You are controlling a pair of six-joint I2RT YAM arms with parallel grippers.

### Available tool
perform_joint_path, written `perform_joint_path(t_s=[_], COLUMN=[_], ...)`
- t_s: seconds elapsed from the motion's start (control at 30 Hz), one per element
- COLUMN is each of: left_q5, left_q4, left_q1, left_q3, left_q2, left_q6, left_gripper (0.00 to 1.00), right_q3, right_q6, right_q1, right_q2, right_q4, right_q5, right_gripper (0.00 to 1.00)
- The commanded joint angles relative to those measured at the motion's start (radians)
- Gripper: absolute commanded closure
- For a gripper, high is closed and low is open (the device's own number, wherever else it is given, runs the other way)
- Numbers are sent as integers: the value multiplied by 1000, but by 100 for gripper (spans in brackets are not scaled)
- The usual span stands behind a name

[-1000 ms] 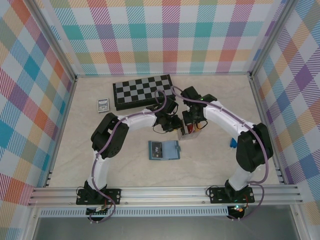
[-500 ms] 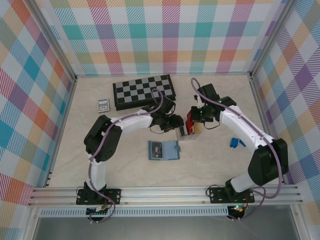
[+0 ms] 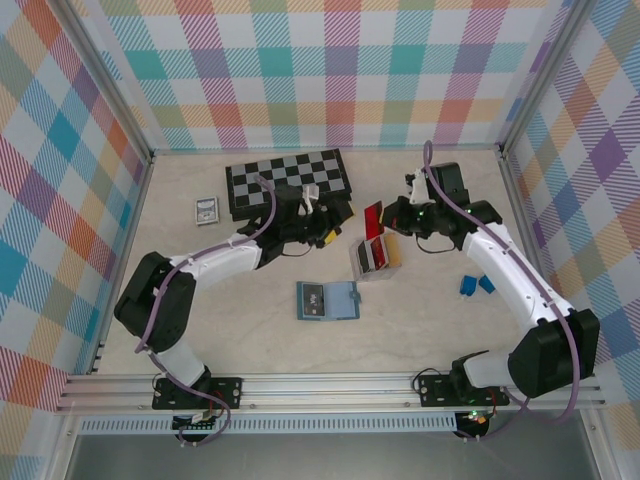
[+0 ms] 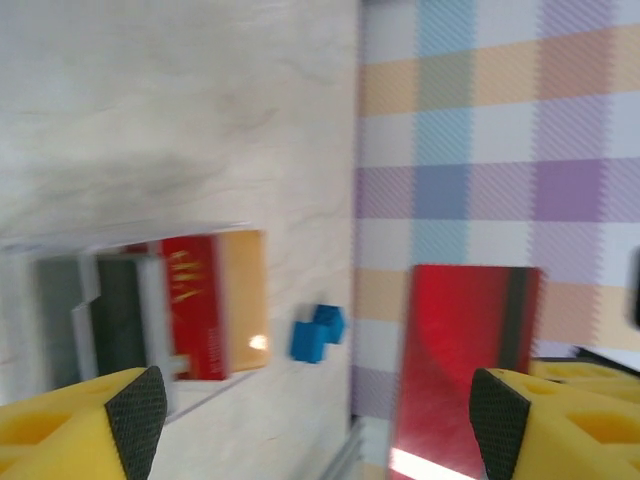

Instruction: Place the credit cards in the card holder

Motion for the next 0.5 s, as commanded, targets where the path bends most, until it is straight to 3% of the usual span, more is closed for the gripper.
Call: perform_joint_path(t_s=[0.0,0.07,0.27,0.47], left_q5=[143,177,200,188], left_q4=[288,360,371,428], left_q1=[-1,-1,-1,0], left_q3=[9,23,33,17], left_q2=[38,56,61,28], left_q6=[-135,-171,-185,-224], left_gripper=[18,18,21,61], right_q3=[-10,-16,-14,-31], right_q6=[77,93,128,135], right_q1=[-1,-1,-5,-30], right_q2=[-11,-12,-7,9], right_q4=[104,132,182,165], right_q5=[-135,-164,-227,-232], right_gripper=[100,100,100,99])
